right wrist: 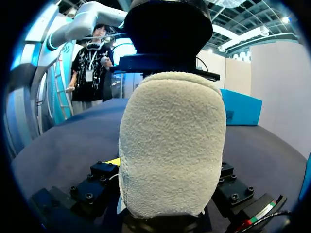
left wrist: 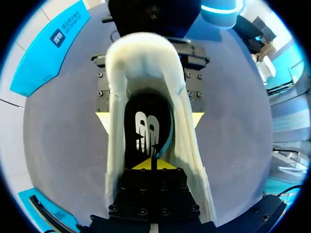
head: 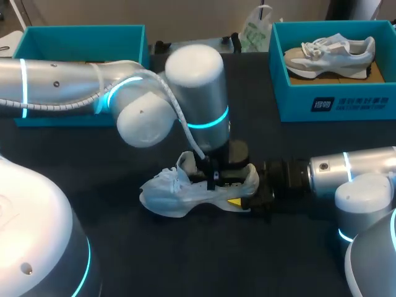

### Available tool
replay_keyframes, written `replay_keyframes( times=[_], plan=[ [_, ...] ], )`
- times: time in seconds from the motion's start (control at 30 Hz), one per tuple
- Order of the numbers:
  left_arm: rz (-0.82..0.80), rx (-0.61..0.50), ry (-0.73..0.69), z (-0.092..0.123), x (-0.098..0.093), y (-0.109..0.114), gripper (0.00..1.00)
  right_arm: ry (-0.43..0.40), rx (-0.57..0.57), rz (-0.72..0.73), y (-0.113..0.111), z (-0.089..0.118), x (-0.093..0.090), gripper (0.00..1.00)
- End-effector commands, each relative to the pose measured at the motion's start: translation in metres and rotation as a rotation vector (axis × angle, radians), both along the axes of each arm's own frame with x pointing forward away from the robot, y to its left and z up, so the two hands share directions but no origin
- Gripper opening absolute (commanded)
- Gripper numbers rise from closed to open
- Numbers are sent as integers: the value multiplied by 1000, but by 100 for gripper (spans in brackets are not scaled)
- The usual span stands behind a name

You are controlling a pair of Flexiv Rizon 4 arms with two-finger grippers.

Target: Take the shoe out of the shoebox, open the shoe tongue, remove and reinsert the insole, then place the shoe into the shoebox

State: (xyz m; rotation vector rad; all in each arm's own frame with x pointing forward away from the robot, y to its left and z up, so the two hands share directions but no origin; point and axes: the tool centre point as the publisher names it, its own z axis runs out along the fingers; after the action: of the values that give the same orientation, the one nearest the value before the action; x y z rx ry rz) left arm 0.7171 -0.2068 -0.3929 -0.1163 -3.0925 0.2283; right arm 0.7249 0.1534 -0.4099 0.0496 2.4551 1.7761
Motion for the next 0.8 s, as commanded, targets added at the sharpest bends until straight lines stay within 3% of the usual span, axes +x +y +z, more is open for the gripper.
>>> replay_keyframes(
  times=[0.03,0.4,0.8],
  plan=[
    [-15,-33,54,7,4,6,0,1,-6,0,3,2,-3,0],
    [-45,-81,140,24,-2,7,0,1,-6,0,3,2,-3,0],
    [-21,-124,139,37,-2,11,0,1,-6,0,3,2,-3,0]
  ],
)
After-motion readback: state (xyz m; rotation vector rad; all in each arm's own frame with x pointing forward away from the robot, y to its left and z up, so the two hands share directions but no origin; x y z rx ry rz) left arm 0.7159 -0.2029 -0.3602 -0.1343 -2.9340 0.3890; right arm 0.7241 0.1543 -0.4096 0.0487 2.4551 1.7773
